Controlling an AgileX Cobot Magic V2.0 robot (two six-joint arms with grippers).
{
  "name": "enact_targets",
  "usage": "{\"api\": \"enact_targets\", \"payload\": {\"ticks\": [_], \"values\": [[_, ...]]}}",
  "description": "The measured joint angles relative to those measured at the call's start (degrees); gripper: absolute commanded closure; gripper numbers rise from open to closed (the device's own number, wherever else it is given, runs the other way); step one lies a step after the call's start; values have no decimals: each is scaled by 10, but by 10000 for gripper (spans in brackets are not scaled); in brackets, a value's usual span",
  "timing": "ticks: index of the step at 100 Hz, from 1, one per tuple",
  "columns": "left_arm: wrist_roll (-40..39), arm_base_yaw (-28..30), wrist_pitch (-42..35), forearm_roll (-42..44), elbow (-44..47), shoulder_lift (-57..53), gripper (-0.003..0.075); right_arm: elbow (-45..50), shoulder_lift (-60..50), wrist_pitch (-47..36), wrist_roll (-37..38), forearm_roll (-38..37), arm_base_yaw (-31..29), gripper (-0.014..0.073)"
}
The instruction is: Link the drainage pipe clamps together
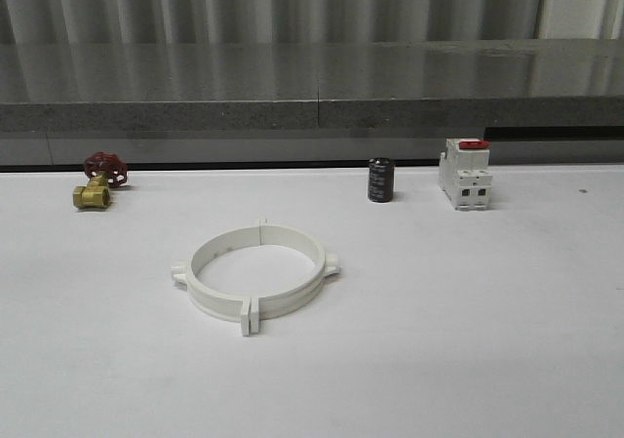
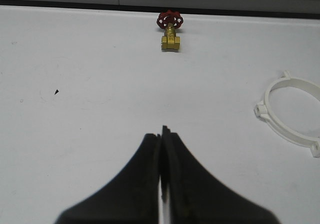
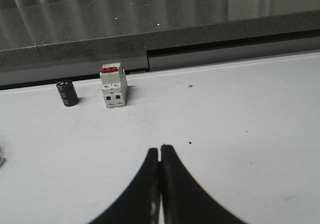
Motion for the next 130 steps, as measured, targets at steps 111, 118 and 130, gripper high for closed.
{"api": "enact_targets", "payload": {"ticks": [111, 118, 130], "values": [[-58, -61, -263, 115, 276, -218, 741, 0, 0, 0, 0, 0, 0, 661], [-58, -61, -259, 116, 280, -252, 741, 0, 0, 0, 0, 0, 0, 661], [-58, -61, -274, 116, 280, -262, 741, 0, 0, 0, 0, 0, 0, 661]]}}
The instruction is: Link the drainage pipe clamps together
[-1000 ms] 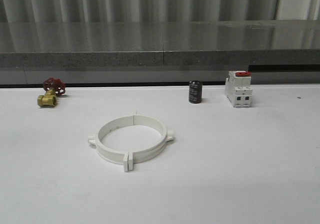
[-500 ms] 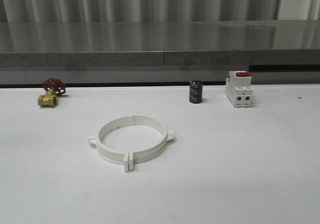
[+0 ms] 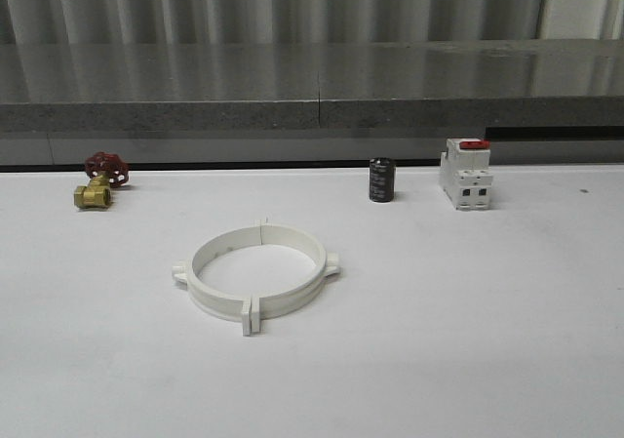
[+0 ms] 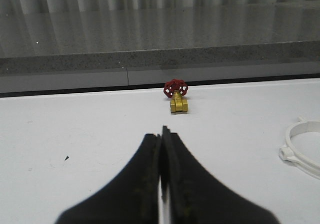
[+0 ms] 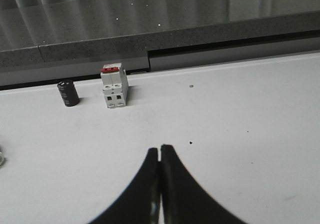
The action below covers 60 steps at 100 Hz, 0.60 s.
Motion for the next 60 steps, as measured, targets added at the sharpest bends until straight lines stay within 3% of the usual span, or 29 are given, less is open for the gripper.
{"api": "enact_targets", "payload": {"ticks": [60], "values": [[-1, 0, -17, 0, 0, 0, 741, 0, 0, 0, 0, 0, 0, 661]]}}
